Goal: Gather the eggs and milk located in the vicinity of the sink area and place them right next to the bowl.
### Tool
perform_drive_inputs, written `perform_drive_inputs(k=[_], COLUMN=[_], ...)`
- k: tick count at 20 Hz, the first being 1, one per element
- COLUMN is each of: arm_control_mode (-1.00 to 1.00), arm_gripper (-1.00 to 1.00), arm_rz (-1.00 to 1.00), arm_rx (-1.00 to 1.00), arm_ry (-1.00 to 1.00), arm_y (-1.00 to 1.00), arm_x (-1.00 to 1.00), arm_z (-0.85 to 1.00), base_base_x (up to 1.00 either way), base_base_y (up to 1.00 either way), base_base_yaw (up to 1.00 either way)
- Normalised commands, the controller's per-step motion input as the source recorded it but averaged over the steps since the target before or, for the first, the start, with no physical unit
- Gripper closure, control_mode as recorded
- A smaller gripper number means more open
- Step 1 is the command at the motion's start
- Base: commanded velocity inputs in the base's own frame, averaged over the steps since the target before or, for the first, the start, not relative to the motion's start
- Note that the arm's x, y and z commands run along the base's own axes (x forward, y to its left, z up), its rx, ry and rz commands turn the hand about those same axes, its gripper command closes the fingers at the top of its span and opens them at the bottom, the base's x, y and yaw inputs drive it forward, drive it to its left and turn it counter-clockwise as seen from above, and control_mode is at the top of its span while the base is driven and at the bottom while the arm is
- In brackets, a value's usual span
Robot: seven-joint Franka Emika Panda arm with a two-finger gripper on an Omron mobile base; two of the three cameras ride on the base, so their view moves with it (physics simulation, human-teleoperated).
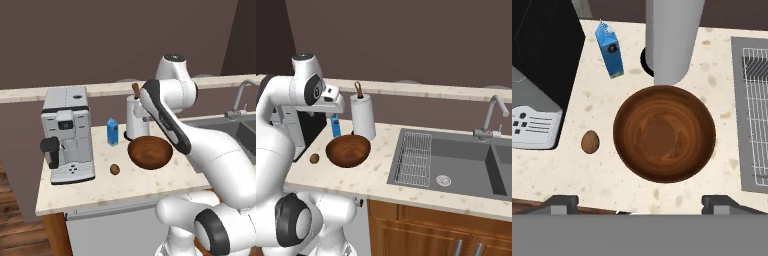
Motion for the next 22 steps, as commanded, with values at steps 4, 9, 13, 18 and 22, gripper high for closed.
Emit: perform_drive_inputs(k=[4, 9, 13, 18, 22], arm_control_mode=[-1.00, -1.00, -1.00, -1.00, -1.00], arm_gripper=[-1.00, -1.00, -1.00, -1.00, -1.00], arm_rz=[0.01, 0.01, 0.01, 0.04, 0.02], arm_rx=[0.00, 0.00, 0.00, 0.00, 0.00], arm_ry=[0.00, 0.00, -0.01, -0.01, -0.03], arm_y=[0.54, 0.43, 0.22, 0.07, 0.00], arm_x=[0.00, 0.00, 0.09, 0.17, 0.22], arm_z=[-0.13, -0.04, -0.10, -0.07, -0.03], base_base_x=[0.00, 0.00, 0.00, 0.00, 0.00], base_base_y=[0.00, 0.00, 0.00, 0.00, 0.00], base_base_yaw=[0.00, 0.00, 0.00, 0.00, 0.00])
